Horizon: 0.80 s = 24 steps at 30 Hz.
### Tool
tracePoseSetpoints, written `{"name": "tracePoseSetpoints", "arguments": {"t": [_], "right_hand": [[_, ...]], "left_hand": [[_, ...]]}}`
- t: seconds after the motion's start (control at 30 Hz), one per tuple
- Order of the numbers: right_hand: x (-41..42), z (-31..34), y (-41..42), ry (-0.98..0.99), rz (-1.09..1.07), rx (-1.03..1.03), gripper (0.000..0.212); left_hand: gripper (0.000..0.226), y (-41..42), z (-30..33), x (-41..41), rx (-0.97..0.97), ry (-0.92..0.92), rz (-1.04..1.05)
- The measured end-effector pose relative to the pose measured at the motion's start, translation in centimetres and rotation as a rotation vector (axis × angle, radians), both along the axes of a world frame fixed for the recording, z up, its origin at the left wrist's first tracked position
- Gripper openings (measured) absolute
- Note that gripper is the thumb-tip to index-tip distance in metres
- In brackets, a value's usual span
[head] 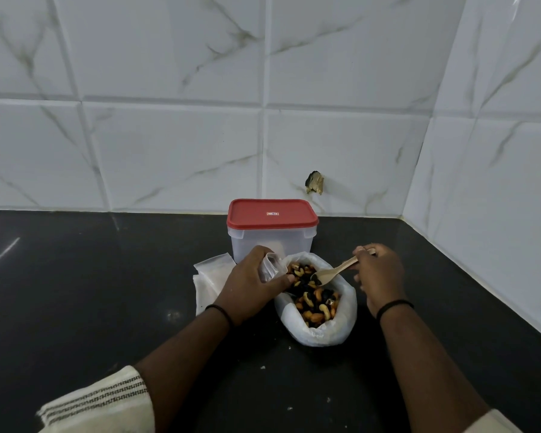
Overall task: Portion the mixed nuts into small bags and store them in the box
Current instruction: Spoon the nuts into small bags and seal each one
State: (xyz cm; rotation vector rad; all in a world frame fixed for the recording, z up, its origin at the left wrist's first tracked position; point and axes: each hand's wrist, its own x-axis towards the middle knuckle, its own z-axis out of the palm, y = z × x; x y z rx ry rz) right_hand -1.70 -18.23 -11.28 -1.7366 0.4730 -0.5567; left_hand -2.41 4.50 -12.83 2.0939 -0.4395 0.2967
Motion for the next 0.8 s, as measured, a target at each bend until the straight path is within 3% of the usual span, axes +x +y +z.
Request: {"name": "tracePoseSetpoints", "arguments": {"t": [0.23, 0.4, 0.6, 0.8], "right_hand": [[-0.3, 0.4, -0.1, 0.01, 0.014, 0.25, 0.01], [-1.0, 1.4, 0.6, -0.053, 0.073, 0.317, 0.014], [-2.4, 2.7, 2.7, -0.19, 0.223, 0.207, 0.015], [-3.7, 3.5, 4.0, -0.326, 0.685, -0.039, 0.014]], "left_hand": [[0.041, -0.1, 0.0, -0.1, 0.021, 0.016, -0.004], [0.041, -0.1, 0.0, -0.1, 0.038, 0.008, -0.006], [0.04, -0.2, 0.1, -0.2, 0.046, 0.029, -0.016], [0.04, -0.1, 0.1, -0.3, -0.006, 0.021, -0.031]]}}
